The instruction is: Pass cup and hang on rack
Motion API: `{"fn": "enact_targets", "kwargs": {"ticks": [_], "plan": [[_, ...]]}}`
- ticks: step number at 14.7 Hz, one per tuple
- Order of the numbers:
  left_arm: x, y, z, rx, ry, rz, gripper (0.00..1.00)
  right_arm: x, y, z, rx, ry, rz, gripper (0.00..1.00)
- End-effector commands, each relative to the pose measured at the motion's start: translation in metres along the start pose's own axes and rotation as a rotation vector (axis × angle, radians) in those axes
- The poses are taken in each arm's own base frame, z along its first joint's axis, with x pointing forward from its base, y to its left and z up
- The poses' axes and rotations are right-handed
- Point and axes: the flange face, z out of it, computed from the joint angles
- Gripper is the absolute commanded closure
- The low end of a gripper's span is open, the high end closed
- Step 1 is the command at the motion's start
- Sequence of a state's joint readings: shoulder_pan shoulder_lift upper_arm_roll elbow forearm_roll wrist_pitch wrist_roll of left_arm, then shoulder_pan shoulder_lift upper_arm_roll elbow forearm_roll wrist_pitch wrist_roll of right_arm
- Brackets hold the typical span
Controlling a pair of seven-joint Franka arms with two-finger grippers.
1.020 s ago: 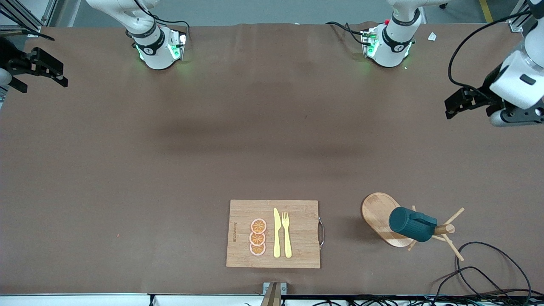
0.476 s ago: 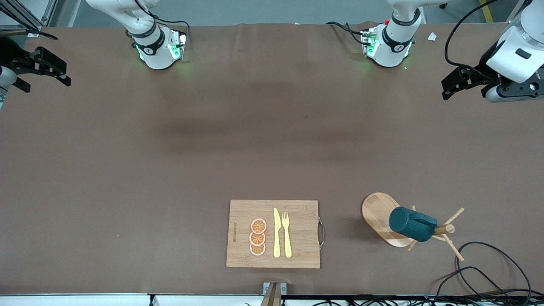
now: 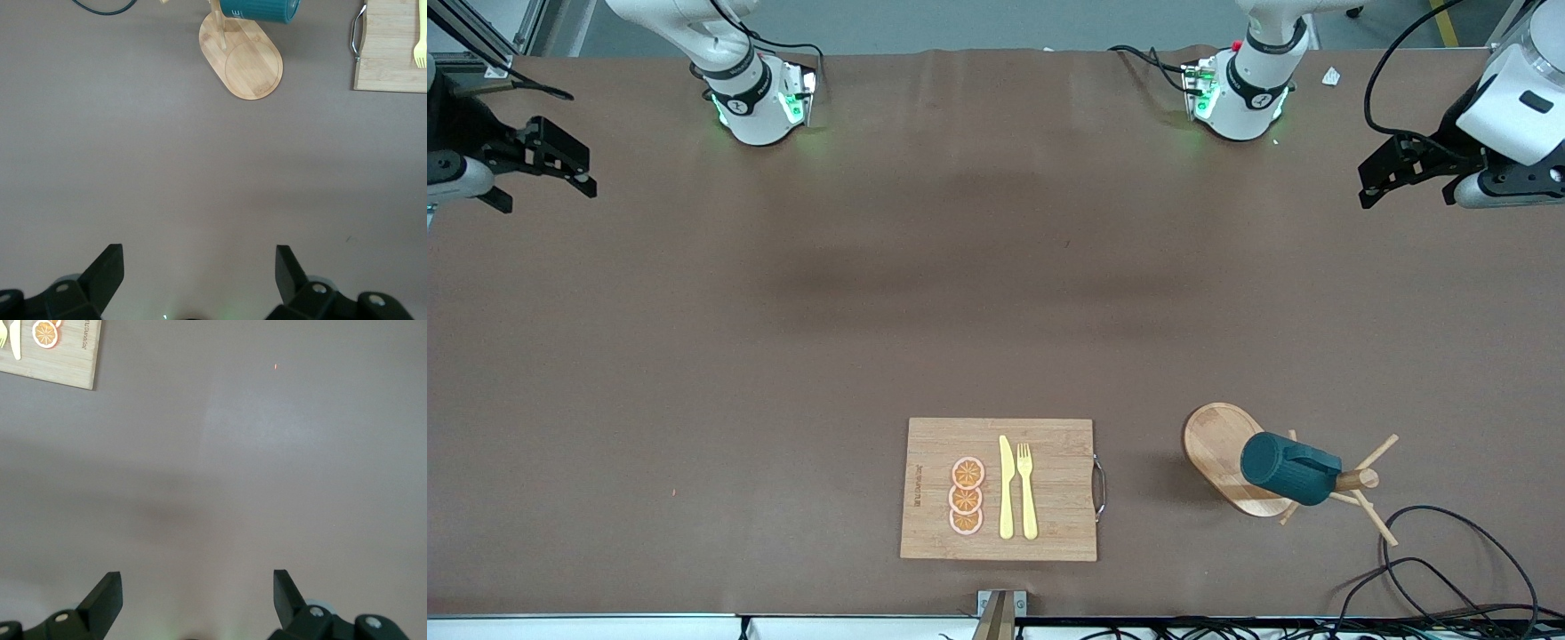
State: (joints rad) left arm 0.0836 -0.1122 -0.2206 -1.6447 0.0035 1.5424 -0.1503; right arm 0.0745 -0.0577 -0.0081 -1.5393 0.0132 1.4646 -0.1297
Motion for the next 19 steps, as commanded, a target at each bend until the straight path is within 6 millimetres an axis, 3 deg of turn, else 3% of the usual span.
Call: {"fn": "enact_targets", "kwargs": {"ticks": [1, 9, 15, 19], "plan": [[0.005, -0.002, -0.001, -0.019, 0.003, 0.014, 0.00, 0.003, -0.010, 0.003, -0.009, -0.003, -0.018, 0.00], [0.012, 0.002, 0.006, -0.023, -0.009, 0.020, 0.00, 0.009, 0.005, 0.007, -0.015, 0.014, 0.009, 0.00], [0.014, 0.003, 0.007, -0.023, -0.010, 0.025, 0.00, 0.019, -0.021, 0.014, -0.008, 0.017, -0.041, 0.00], [0.014, 0.005, 0.007, -0.023, -0.010, 0.028, 0.00, 0.031, -0.023, 0.031, -0.002, -0.005, -0.045, 0.00]]}}
